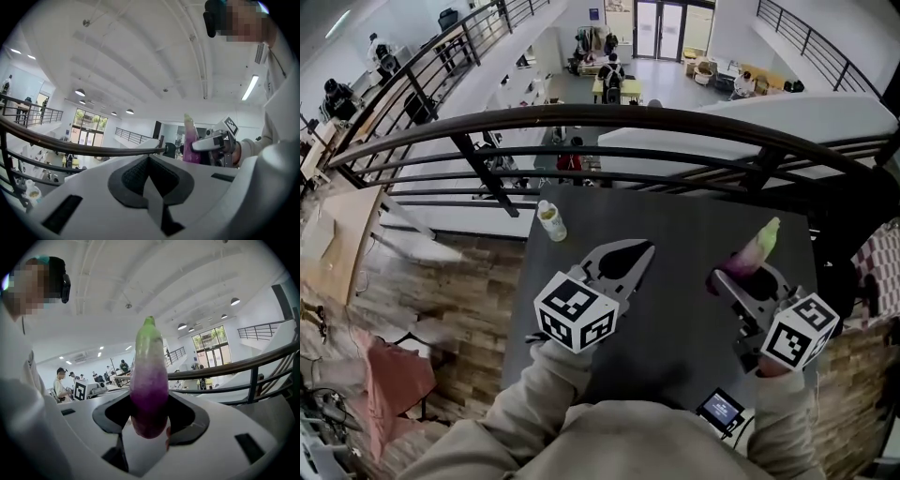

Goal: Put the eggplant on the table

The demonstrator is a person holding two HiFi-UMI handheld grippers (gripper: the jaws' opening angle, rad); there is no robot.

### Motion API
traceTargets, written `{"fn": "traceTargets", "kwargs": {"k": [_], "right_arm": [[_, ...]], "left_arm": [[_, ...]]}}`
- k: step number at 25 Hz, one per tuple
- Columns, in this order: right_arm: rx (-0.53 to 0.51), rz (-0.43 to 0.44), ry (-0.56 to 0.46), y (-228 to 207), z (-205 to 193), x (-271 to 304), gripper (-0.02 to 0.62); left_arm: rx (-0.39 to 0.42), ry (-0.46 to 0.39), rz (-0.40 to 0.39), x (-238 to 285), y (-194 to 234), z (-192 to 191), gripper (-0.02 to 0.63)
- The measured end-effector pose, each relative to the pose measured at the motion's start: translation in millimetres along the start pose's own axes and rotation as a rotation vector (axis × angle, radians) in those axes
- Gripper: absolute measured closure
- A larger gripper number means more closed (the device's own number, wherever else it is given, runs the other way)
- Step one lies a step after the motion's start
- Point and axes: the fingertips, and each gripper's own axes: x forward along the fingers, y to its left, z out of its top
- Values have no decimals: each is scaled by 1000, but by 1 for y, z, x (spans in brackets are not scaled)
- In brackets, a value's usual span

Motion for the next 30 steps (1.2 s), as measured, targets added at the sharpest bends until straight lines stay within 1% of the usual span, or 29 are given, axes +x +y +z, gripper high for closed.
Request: {"fn": "traceTargets", "kwargs": {"k": [2,6,9,11,13,15,20,22,25,27,30], "right_arm": [[-2,14,-4,-1,3,0,362],[12,20,-10,-2,8,-3,362],[15,25,6,-4,5,-5,362],[15,25,13,-5,-3,-3,362],[13,22,13,-7,-10,2,362],[9,23,14,-7,-13,4,362],[12,12,26,-9,-7,-18,362],[16,6,30,-13,-21,-19,361],[25,-3,36,-21,-55,-13,362],[35,-11,39,-23,-61,-16,362],[43,-16,42,-22,-62,-24,361]], "left_arm": [[7,-14,-2,4,-3,5,603],[-6,1,-32,6,-14,3,604],[-4,42,-83,5,-26,-1,604],[-2,59,-91,3,-26,-7,603],[-3,55,-83,1,-20,-11,603],[-2,38,-76,1,-18,-7,603],[3,18,-98,7,-46,12,603],[-2,23,-123,10,-51,0,603],[-12,27,-159,9,-51,-35,603],[-16,34,-175,9,-53,-42,603],[-21,45,-185,9,-62,-41,603]]}}
